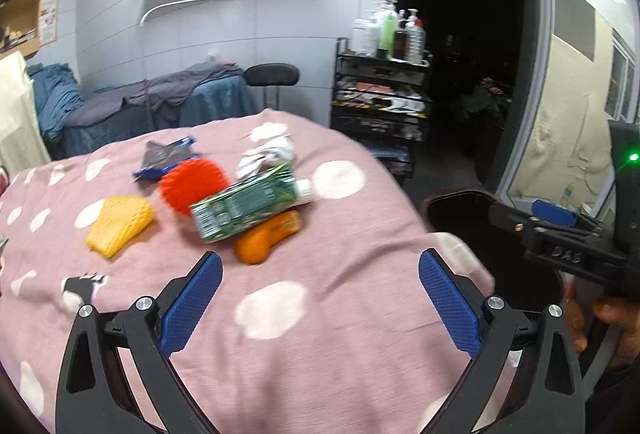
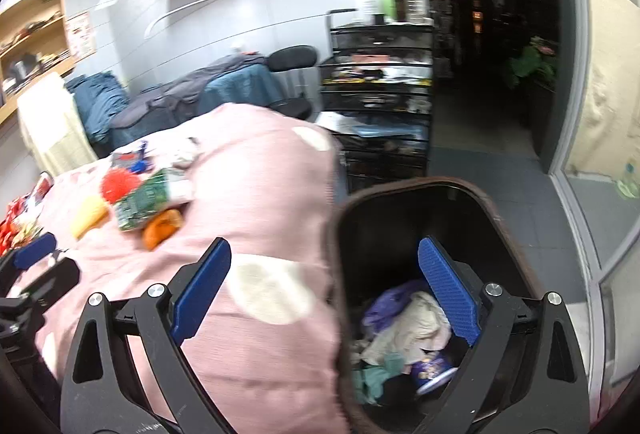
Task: Collect trash
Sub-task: 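Grasp the yellow foam net with the left tool while the right tool grasps the orange foam net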
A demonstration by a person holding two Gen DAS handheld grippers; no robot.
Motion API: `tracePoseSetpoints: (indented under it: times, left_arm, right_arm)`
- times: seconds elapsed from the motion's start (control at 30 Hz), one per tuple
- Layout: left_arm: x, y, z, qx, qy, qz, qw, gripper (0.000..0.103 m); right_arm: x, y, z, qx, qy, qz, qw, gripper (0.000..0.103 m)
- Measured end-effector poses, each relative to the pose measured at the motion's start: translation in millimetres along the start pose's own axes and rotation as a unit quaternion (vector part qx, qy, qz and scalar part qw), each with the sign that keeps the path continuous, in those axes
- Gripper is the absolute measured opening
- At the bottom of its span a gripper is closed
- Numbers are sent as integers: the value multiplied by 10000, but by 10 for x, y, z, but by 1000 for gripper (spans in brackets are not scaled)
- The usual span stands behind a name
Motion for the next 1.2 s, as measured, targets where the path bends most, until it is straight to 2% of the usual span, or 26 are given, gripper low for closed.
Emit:
tracePoseSetpoints:
  times: [0.2, 0.43, 0.57, 0.7, 0.97, 1.1, 1.17, 1.2]
  left_arm:
    - [642, -14, -103, 166, 362, 447, 9982, 97]
    - [1277, -226, -195, 538, 481, 990, 9925, 97]
    - [1568, -389, -252, 834, 559, 1132, 9885, 97]
    - [1829, -579, -255, 1111, 861, 1078, 9842, 97]
    - [2038, -974, -157, 1461, 780, 1208, 9788, 97]
    - [2080, -1165, -99, 1565, 638, 1255, 9776, 97]
    - [2095, -1252, -109, 1656, 610, 1247, 9764, 93]
    - [2099, -1292, -125, 1719, 622, 1218, 9756, 82]
  right_arm:
    - [478, -128, 49, 114, 303, 501, 9982, 93]
    - [936, -359, 78, 394, 578, 1023, 9923, 93]
    - [1174, -575, 95, 598, 844, 1177, 9876, 93]
    - [1349, -774, 70, 869, 1055, 1289, 9822, 93]
    - [1560, -1107, 184, 1088, 1033, 1496, 9773, 93]
    - [1891, -1259, 310, 1063, 1325, 1795, 9690, 93]
    - [2041, -1325, 345, 1049, 1508, 1867, 9651, 93]
    - [2162, -1393, 368, 1059, 1673, 1912, 9614, 93]
Point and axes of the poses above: each gripper's, at about its wrist camera, not at the fingertips, and y roughly against the way its jaws point, x to its left, z to its top, the point moved 8 cm from there along -y, roughly the way its jaws point, and after that the axes turned 9 degrees about z, right-handed, at the moved point
